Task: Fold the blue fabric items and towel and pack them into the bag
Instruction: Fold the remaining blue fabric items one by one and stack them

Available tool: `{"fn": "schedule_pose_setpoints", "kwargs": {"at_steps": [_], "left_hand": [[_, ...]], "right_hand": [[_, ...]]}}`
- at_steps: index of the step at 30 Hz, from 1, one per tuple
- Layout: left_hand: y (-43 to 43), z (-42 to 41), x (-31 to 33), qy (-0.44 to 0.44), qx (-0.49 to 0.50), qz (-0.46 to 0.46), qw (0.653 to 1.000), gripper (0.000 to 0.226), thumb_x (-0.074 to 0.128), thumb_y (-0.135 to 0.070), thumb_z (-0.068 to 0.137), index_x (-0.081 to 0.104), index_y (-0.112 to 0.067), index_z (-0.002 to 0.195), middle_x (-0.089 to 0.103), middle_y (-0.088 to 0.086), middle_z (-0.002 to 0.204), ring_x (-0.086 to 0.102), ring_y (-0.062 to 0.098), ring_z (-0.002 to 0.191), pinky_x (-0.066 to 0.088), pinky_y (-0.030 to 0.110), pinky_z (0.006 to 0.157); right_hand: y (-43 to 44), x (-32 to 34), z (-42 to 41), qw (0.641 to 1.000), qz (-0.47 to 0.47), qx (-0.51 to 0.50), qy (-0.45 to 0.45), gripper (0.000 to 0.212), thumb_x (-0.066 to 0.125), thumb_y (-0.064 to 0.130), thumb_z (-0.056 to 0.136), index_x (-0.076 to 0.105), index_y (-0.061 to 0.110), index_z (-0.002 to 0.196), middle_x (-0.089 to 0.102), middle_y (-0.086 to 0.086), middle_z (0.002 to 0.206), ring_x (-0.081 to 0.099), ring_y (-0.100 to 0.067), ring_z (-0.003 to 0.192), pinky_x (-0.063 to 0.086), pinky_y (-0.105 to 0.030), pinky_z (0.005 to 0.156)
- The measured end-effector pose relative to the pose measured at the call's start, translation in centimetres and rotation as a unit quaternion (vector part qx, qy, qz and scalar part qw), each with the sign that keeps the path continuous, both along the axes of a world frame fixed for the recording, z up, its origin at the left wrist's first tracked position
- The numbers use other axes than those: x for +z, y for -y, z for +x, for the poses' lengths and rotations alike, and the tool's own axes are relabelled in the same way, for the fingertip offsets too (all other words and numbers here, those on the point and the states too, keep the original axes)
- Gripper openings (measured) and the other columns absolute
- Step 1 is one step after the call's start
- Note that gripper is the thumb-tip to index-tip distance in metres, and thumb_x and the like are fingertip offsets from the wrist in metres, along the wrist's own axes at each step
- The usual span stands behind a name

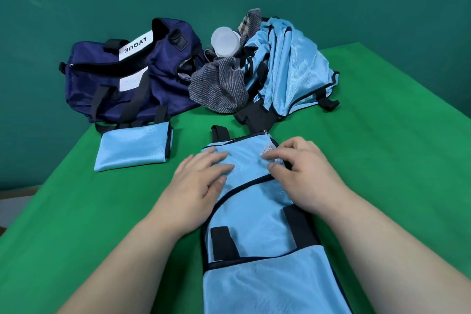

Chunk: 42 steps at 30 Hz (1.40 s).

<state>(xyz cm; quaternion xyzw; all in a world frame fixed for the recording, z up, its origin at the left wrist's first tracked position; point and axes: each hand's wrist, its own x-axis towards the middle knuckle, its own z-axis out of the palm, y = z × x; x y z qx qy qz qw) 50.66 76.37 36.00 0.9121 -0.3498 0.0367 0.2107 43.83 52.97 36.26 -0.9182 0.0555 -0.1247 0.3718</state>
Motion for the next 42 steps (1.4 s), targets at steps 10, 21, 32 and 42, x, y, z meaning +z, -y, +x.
{"fn": "schedule_pose_setpoints", "kwargs": {"at_steps": [10, 21, 32, 42], "left_hand": [[0.0, -0.1, -0.2, -0.076, -0.015, -0.004, 0.997, 0.048, 0.044, -0.025, 0.094, 0.050, -0.038, 0.141, 0.019, -0.033, 0.154, 0.000, -0.014, 0.144, 0.000, 0.034, 0.123], [0.1, -0.2, 0.2, -0.081, 0.004, 0.021, 0.996, 0.056, 0.038, -0.036, 0.095, 0.033, -0.038, 0.151, 0.008, -0.030, 0.159, -0.011, -0.014, 0.143, -0.007, 0.040, 0.123], [0.8, 0.1, 0.3, -0.088, 0.023, 0.110, 0.990, 0.057, 0.032, -0.028, 0.106, 0.009, -0.037, 0.157, -0.012, -0.024, 0.160, -0.023, -0.006, 0.144, -0.012, 0.042, 0.122], [0.5, 0.2, 0.3, -0.088, 0.026, 0.095, 0.991, 0.054, 0.032, -0.028, 0.107, 0.012, -0.042, 0.155, -0.015, -0.020, 0.160, -0.025, 0.002, 0.146, -0.012, 0.042, 0.122]], "right_hand": [[-0.2, -0.1, 0.4, 0.996, -0.069, -0.055, -0.022, 0.021, 0.057, 0.032, 0.097, 0.075, 0.040, 0.105, 0.056, 0.021, 0.097, 0.046, -0.012, 0.115, 0.021, -0.034, 0.103], [0.3, 0.0, 0.4, 0.990, -0.075, -0.117, -0.019, 0.025, 0.055, 0.027, 0.096, 0.074, 0.038, 0.106, 0.064, 0.013, 0.113, 0.048, -0.015, 0.119, 0.022, -0.035, 0.104], [-0.4, 0.3, 0.2, 0.998, -0.060, 0.026, -0.008, 0.036, 0.062, 0.029, 0.094, 0.060, 0.036, 0.129, 0.026, 0.019, 0.157, 0.009, -0.004, 0.149, 0.006, -0.040, 0.122], [-0.2, 0.5, 0.4, 0.993, -0.066, 0.002, -0.103, 0.055, 0.059, 0.039, 0.094, 0.045, 0.033, 0.146, 0.012, 0.004, 0.166, 0.014, -0.014, 0.152, 0.016, -0.034, 0.121]]}}
